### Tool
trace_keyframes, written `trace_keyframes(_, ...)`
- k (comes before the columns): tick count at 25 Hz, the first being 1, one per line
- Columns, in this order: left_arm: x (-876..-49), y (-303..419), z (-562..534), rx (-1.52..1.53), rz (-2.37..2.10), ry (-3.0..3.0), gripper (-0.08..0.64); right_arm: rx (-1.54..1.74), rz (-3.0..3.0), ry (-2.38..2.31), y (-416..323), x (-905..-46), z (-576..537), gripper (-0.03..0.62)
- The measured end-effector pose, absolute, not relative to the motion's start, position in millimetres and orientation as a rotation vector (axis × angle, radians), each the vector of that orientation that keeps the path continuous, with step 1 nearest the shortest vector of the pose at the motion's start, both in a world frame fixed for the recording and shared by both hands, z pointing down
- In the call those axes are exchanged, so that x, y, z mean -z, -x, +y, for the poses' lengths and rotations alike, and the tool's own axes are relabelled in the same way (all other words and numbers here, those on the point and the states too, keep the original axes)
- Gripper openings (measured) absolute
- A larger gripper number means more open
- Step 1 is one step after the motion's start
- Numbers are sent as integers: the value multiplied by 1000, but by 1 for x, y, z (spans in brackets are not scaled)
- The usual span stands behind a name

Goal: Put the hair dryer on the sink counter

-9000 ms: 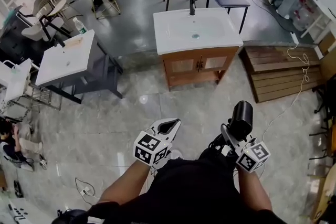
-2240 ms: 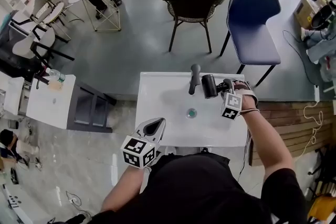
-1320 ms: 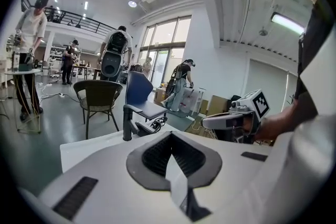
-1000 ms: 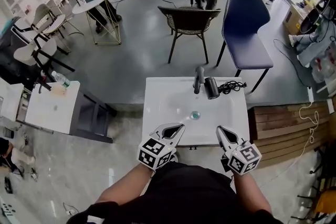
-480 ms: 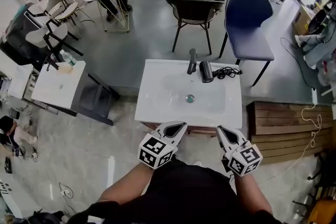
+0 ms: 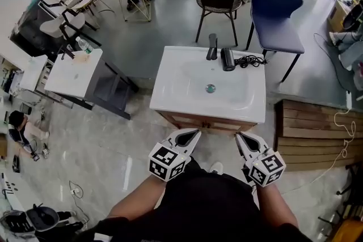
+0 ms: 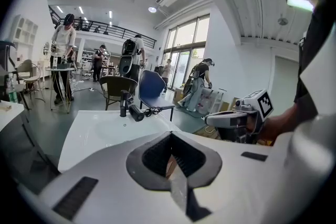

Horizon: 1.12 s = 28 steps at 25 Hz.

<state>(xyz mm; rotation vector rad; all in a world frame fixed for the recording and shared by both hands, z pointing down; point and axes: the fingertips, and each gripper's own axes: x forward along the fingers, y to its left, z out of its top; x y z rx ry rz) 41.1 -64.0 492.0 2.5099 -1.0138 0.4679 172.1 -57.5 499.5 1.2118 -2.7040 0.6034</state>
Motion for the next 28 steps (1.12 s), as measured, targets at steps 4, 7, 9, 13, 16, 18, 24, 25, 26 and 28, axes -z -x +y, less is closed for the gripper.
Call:
trace_keyframes(4,-488,-40,-63,-483,-1008,-2516,0,-601,-2732,-1182,-165,-487,-51,3)
trace_keyframes(7,-480,-46,-70,-476,-967,-2560,0,-578,-2734,-1197,-160,-480,-51,5)
trace_keyframes(9,-473,-48,-76,-473,-938,-2591,0,-574,-2732,-1210,-154,-479,-52,3)
trace_keyframes(13,-463,-37,-84,-485,-899,-2622,0,-591,-2721,-1249,-138,-474,-58,5)
trace_keyframes(16,-469,-20,-86,-502,-891,-2605,0,-581,-2712,-1274,-125,-473,-60,4)
trace_keyframes(18,-474,-12,-86,-512,-878,-2595,0,-574,-2703,-1297,-118,-473,-63,4)
trace_keyframes(24,-480,-3,-88,-515,-832,-2600,0,-578,-2667,-1320,-106,-481,-65,5)
trace_keyframes(25,-479,-2,-89,-510,-828,-2604,0,-579,-2660,-1322,-105,-483,-65,4)
trace_keyframes(26,-478,-2,-91,-506,-826,-2609,0,-578,-2655,-1324,-104,-484,-65,5)
trace_keyframes(28,-477,-1,-93,-499,-822,-2618,0,-573,-2649,-1330,-104,-484,-66,5)
